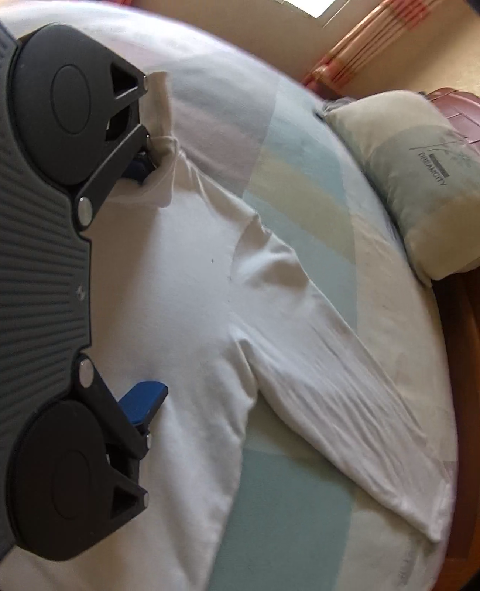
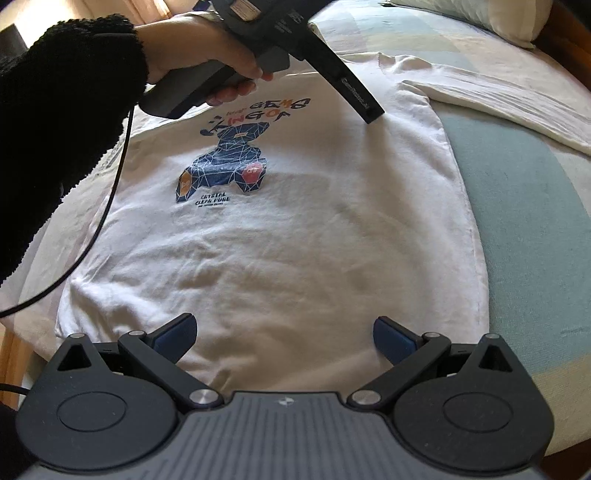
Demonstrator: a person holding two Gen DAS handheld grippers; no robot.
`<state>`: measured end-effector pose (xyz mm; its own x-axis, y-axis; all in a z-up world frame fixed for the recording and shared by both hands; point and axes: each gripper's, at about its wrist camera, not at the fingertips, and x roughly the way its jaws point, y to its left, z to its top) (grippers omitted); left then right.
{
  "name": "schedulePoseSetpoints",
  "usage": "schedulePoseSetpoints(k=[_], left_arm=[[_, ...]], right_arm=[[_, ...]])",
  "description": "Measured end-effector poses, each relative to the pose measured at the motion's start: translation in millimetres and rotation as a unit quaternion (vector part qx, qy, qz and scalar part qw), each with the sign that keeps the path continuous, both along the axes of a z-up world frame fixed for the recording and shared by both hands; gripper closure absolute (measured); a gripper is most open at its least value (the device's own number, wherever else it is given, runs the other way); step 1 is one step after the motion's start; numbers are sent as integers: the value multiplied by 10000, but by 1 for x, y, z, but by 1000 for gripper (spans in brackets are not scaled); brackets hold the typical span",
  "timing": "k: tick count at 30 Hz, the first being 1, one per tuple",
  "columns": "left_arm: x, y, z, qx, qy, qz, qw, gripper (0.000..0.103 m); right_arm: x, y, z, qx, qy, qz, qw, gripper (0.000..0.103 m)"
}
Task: Fold clothes
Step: 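Lay the sleeve on the body and open the left gripper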
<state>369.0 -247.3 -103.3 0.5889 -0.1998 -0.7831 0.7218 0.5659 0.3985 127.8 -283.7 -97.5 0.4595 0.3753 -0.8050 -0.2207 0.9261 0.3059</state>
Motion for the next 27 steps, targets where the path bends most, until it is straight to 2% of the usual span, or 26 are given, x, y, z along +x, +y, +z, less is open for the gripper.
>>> schedulePoseSetpoints(k=[2, 4, 5, 7, 8, 10, 12, 15, 16, 20, 23, 27], left_arm=[[5, 9, 8, -401, 354, 86, 9985, 1], [14, 23, 15, -957, 943, 213, 9907, 1], [20, 32, 18, -1294, 1326, 344, 9821, 1], [31, 52, 22, -2007, 1980, 657, 9572, 1], [35, 61, 25, -2336, 2212, 796, 9435, 1], [40, 79, 29, -2842, 2429, 990, 9222, 1], [42, 93, 32, -3164, 2529, 1090, 9078, 1], [41, 107, 34, -3398, 2305, 1356, 9017, 1], [42, 109, 32, -3475, 2276, 1492, 8973, 1], [55, 122, 21, -3918, 2259, 2284, 8621, 1], [58, 119, 20, -4168, 1955, 2474, 8525, 1], [56, 96, 23, -4332, 2011, 1974, 8561, 1]], right_arm=[[0, 0, 0, 5, -2, -10, 10000, 0], [-1, 1, 1, -1, -6, -17, 10000, 0], [-1, 0, 1, 8, -8, -30, 10000, 0], [-1, 0, 1, 25, -11, -56, 10000, 0], [-1, 0, 1, 34, -13, -69, 10000, 0], [-1, -1, 1, 54, -13, -92, 9999, 0], [-1, -1, 1, 73, -17, -100, 9999, 0], [-1, -3, 0, 111, -21, -113, 9999, 0], [-1, -3, 0, 117, -22, -118, 9999, 0], [-2, -2, 0, 94, -35, -128, 9999, 0], [-3, -2, 0, 84, -39, -121, 9999, 0], [-4, -3, 1, 89, -27, -131, 9999, 0]])
